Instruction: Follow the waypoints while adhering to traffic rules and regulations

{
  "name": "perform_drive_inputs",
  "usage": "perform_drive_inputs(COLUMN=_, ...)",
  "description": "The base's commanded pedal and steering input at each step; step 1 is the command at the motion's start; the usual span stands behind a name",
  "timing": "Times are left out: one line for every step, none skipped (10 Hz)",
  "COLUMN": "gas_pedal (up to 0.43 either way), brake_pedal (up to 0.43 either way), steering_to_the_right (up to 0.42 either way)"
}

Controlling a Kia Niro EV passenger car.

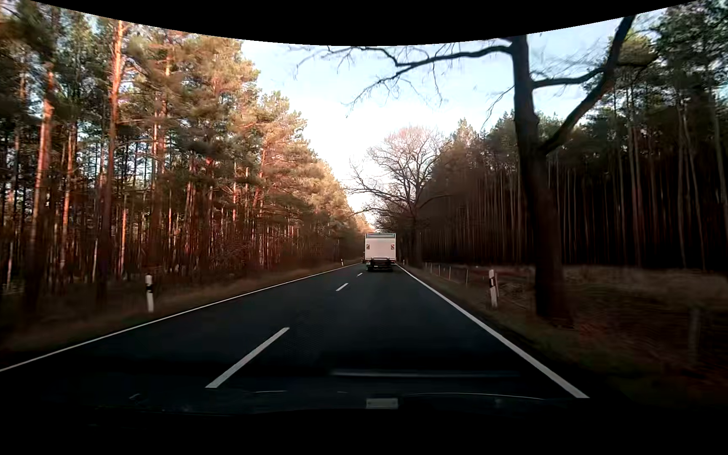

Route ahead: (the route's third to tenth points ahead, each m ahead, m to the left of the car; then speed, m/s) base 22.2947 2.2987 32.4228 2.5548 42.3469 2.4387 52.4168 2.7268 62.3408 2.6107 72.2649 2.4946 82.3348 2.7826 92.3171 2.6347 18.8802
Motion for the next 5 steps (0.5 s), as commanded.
perform_drive_inputs(gas_pedal=0.150, brake_pedal=0.000, steering_to_the_right=-0.002)
perform_drive_inputs(gas_pedal=0.150, brake_pedal=0.000, steering_to_the_right=-0.001)
perform_drive_inputs(gas_pedal=0.150, brake_pedal=0.000, steering_to_the_right=-0.001)
perform_drive_inputs(gas_pedal=0.150, brake_pedal=0.000, steering_to_the_right=-0.002)
perform_drive_inputs(gas_pedal=0.150, brake_pedal=0.000, steering_to_the_right=-0.002)
